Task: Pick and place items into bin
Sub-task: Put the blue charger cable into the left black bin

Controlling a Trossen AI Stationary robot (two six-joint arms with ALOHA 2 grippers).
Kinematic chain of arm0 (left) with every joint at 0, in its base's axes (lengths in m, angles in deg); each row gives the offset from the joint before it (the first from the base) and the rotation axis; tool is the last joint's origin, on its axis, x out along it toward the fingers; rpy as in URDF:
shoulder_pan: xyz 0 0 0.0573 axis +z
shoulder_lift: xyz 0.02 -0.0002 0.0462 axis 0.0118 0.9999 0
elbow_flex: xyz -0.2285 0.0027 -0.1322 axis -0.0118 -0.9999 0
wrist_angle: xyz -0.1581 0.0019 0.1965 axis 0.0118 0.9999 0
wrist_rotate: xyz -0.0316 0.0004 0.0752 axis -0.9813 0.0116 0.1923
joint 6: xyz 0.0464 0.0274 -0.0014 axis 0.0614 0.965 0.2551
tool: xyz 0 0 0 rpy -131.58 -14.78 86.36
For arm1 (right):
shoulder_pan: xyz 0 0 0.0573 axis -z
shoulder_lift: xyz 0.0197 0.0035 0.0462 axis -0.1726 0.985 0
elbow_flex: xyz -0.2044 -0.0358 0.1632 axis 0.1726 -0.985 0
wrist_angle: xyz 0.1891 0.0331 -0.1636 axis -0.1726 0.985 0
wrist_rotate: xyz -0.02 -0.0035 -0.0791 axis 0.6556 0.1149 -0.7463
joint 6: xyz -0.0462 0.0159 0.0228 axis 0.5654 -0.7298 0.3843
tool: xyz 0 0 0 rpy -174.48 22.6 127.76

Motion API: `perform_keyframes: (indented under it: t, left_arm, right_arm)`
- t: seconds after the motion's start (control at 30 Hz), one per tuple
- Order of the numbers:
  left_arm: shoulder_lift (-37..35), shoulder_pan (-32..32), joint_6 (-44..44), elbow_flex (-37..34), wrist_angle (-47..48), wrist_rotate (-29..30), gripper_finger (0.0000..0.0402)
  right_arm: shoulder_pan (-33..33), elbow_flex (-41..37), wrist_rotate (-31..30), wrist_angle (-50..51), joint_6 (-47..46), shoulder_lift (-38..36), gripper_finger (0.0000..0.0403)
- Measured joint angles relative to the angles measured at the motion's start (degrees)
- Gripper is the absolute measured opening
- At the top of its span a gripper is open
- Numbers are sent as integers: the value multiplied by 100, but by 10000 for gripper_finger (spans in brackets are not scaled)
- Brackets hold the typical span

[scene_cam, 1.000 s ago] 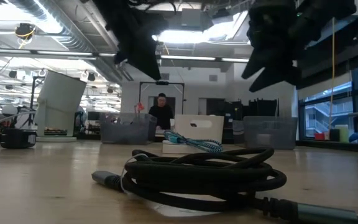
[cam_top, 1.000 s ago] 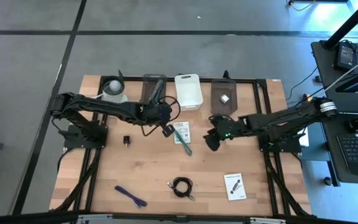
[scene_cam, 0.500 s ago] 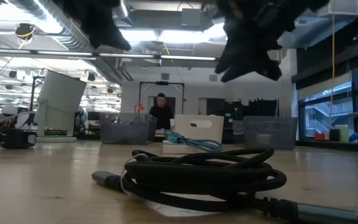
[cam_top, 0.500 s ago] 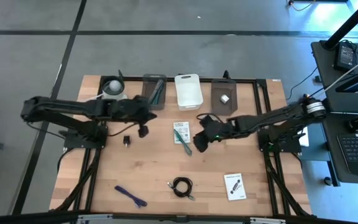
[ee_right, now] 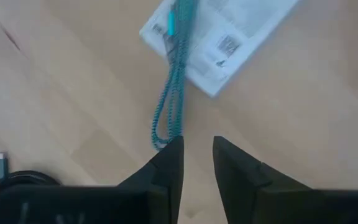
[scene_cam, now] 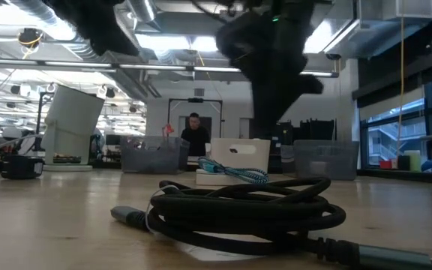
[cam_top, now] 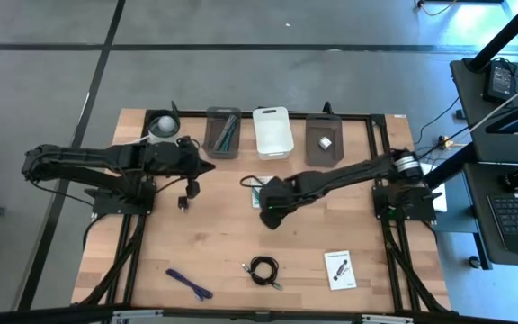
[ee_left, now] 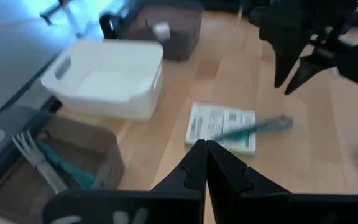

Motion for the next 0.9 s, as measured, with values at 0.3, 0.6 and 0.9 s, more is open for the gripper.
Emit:
perform_keyframes:
  t: [0.3,0.6,0.9]
  left_arm:
    - [32,0,9,-1,354,-72,3]
    - [25,0,5,-1,322,-72,3]
    - [27,0,-8,-1,317,-72,3]
  right_arm:
    - [-64,126,245,-232,-297,494,180]
    - [-158,126,203,-447,-287,931,267]
    - [-178,137,195,-505,-450,1249,246]
